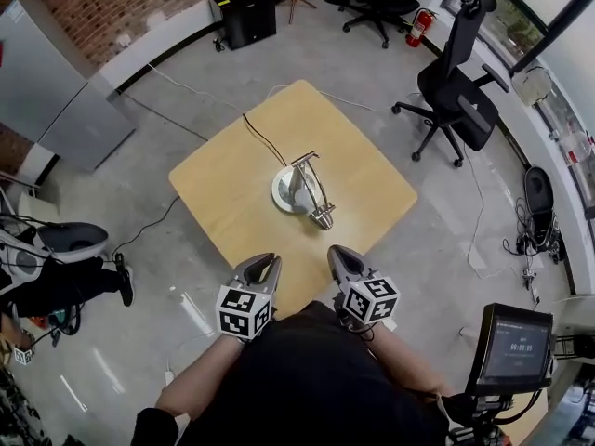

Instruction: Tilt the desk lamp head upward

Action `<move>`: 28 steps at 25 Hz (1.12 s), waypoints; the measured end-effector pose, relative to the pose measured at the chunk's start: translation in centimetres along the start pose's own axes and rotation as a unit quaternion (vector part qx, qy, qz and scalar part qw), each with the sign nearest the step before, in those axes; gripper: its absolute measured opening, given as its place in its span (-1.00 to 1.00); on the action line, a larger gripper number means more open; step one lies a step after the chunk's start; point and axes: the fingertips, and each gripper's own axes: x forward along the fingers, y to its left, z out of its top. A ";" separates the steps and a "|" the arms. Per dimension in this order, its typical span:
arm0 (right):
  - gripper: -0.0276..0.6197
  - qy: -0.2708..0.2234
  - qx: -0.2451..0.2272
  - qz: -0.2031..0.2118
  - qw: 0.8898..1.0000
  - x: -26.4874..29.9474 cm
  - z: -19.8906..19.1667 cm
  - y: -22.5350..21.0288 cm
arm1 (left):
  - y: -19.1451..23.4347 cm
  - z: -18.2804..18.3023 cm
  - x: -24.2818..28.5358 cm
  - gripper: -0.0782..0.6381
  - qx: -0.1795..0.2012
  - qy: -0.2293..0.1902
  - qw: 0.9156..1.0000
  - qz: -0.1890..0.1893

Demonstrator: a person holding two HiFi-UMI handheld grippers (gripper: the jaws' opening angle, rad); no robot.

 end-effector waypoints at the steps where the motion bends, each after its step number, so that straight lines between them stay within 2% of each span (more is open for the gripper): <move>1: -0.89 0.011 0.001 0.008 1.000 0.6 -0.5 -0.5 | 0.6 -0.3 0.2 -0.64 -0.001 0.002 1.000 0.012; 5: -0.89 0.043 -0.015 0.015 0.999 2.8 -2.1 -2.3 | 3.6 -1.2 1.5 -0.64 -0.004 0.019 0.999 0.048; 7: -0.82 0.055 -0.022 0.018 0.998 3.5 -2.5 -2.8 | 4.3 -1.0 2.4 -0.64 0.009 0.028 0.998 0.055; 10: -0.64 0.061 -0.023 0.013 0.998 4.6 -3.6 -3.3 | 5.7 -1.7 4.5 -0.63 0.056 0.051 0.995 0.058; 13: -0.47 0.048 -0.050 -0.014 0.998 6.2 -4.1 -4.1 | 7.2 -2.5 7.4 -0.58 0.105 0.074 0.991 0.046; 16: -0.20 0.040 -0.096 -0.038 0.994 7.5 -4.0 -4.6 | 7.9 -2.8 10.2 -0.51 0.160 0.101 0.982 0.025; 19: -0.07 0.039 -0.140 -0.045 0.988 8.5 -3.9 -4.9 | 8.1 -3.1 12.6 -0.36 0.211 0.128 0.969 -0.001; 23: -0.01 0.030 -0.184 -0.035 0.982 9.3 -3.0 -4.8 | 8.2 -3.0 14.9 -0.23 0.260 0.148 0.954 -0.027; 28: -0.01 0.035 -0.200 -0.035 0.978 10.3 -3.4 -4.9 | 8.1 -2.6 16.8 -0.20 0.287 0.154 0.945 -0.043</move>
